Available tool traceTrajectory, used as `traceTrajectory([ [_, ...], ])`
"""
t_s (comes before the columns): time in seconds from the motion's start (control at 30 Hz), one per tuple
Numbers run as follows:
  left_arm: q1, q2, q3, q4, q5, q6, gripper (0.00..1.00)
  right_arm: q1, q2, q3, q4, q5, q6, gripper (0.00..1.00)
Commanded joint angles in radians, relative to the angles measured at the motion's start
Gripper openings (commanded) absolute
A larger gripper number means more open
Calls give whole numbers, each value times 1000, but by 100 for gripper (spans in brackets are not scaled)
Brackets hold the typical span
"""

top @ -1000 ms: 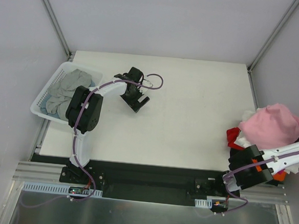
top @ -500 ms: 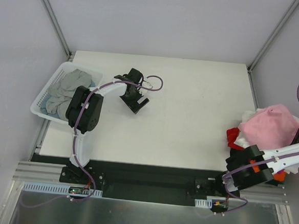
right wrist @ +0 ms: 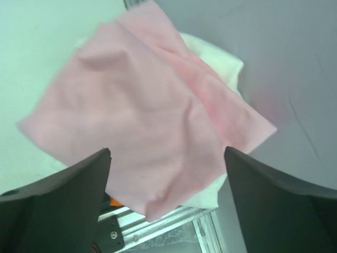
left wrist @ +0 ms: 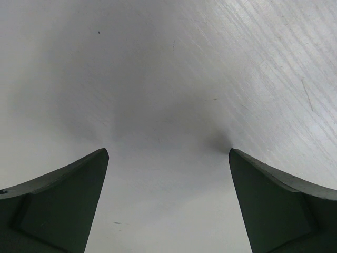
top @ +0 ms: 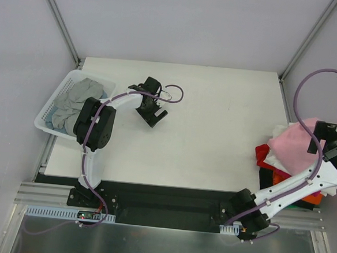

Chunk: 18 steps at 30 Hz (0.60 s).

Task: Fold and stack the t-shirts
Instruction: Put the neatly folded tshirt into the corner of the board with the right arm

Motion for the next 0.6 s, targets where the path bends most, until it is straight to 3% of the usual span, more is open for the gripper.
traceTrajectory([
  [0.0,-2,-91,-21,16,-31,20,99,213,-53,39,7,14,105,100],
  [0.07,-2,-117,-32,28,-28,11,99,287,-49,31,11,40,171,100],
  [0.17,-2,-158,-54,62,-43,-9,99,491,2,-7,20,136,259,96],
  [0.2,-2,-167,-63,70,-46,-13,99,613,22,-18,24,170,277,97],
  [0.4,0,-233,-83,116,-71,-64,99,980,221,-99,154,310,424,97],
  [0.57,9,-281,-121,181,-134,-86,99,1178,423,-24,237,419,477,97],
])
